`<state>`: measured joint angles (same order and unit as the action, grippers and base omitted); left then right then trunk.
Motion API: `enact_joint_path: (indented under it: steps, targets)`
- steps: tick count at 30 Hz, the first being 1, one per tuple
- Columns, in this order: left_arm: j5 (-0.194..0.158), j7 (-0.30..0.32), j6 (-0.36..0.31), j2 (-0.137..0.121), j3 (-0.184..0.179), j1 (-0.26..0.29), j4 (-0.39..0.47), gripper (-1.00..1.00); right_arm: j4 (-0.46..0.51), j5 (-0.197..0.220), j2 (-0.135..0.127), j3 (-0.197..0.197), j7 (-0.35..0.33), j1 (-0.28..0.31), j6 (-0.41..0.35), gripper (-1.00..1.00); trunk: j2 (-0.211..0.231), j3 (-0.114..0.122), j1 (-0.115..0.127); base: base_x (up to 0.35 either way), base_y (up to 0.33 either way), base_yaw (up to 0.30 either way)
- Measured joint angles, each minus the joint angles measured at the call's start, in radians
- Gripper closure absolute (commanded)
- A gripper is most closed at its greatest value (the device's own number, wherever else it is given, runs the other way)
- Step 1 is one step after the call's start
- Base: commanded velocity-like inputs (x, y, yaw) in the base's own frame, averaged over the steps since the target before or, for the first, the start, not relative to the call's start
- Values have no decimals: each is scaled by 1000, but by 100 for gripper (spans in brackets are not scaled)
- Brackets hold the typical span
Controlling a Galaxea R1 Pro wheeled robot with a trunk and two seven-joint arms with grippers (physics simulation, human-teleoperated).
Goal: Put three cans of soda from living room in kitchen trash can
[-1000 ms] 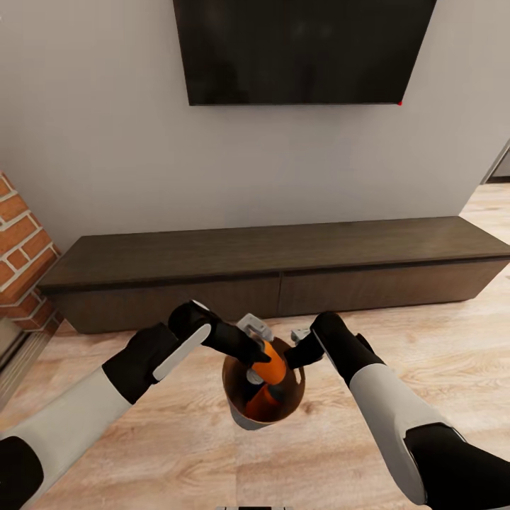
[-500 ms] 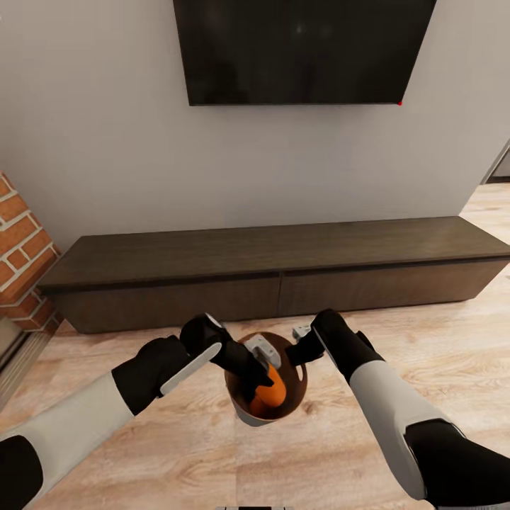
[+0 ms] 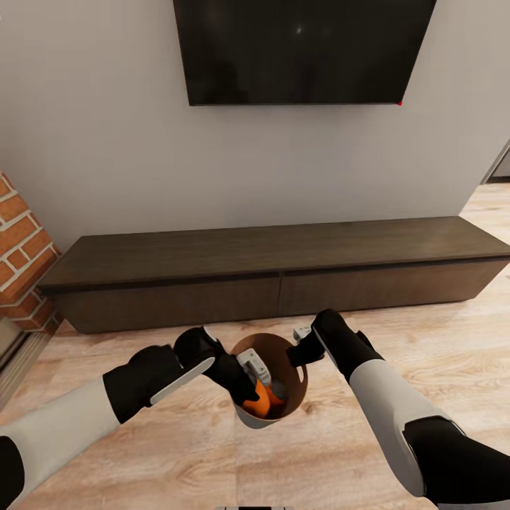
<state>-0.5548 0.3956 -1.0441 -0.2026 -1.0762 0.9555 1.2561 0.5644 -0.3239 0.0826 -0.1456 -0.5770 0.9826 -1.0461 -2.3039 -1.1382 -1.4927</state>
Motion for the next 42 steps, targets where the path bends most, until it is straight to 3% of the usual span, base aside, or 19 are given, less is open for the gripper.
enact_joint_path:
  steps: [4, 14, 16, 19, 21, 24, 28, 32, 33, 42]
  targets:
    - [-25, 0, 24, -15, -1, 0, -7, 100, -2, 11, 2, 2, 13, 0, -1, 100, 0, 0, 0, 0, 0, 0]
    - [-28, -5, 32, -3, -5, 0, -32, 100, -3, 6, 4, -1, 20, 0, -1, 100, 0, 0, 0, 0, 0, 0]
    - [3, -6, 2, 19, -4, 1, -36, 100, -4, 4, 4, -3, 21, 0, -1, 100, 0, 0, 0, 0, 0, 0]
    - [26, -17, 2, 85, -6, 1, -79, 100, -4, -27, 5, -5, 23, 0, 5, 100, 0, 0, 0, 0, 0, 0]
    - [60, -30, 1, 147, -6, 1, -140, 100, -4, -39, 7, -6, 25, 0, 9, 100, 0, 0, 0, 0, 0, 0]
    - [103, -35, -1, 190, -6, 0, -197, 100, -3, -42, 8, -6, 25, 0, 10, 100, 0, 0, 0, 0, 0, 0]
    - [132, -37, -2, 210, -6, 0, -236, 100, -3, -23, 9, -5, 23, 0, 5, 100, 0, 0, 0, 0, 0, 0]
    - [135, -37, -3, 213, -7, -1, -248, 100, -3, -23, 10, -6, 24, 0, 6, 100, 0, 0, 0, 0, 0, 0]
    - [135, -37, -3, 212, -7, -1, -248, -100, -3, -22, 10, -6, 24, 0, 6, 100, 0, 0, 0, 0, 0, 0]
    - [136, -40, -3, 208, -8, -1, -249, -100, -3, -22, 11, -6, 25, 0, 6, 100, 0, 0, 0, 0, 0, 0]
